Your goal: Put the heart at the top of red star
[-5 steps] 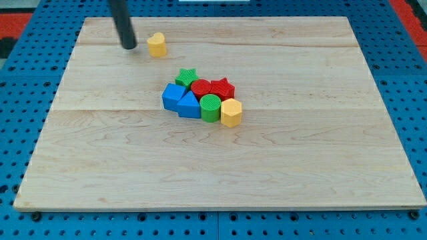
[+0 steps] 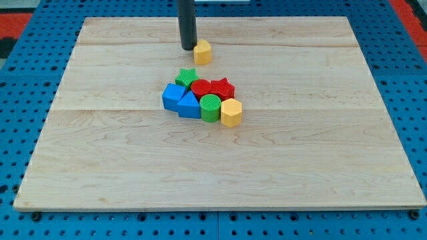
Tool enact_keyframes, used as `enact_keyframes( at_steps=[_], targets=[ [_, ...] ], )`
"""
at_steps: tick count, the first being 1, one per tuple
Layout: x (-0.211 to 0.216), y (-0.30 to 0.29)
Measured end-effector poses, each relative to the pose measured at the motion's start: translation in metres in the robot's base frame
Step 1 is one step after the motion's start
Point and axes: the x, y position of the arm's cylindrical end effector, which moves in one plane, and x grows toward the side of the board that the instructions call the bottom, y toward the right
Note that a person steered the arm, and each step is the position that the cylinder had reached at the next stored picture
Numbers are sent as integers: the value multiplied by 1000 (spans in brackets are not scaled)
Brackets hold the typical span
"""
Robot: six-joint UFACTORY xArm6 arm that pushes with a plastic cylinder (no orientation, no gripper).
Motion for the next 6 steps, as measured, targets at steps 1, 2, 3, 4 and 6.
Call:
enact_keyframes(
  at_steps=[1, 2, 3, 4, 6],
  targets=[
    [15, 21],
    [-5, 24],
    [-28, 33],
    [15, 46],
    [47, 43]
  ],
)
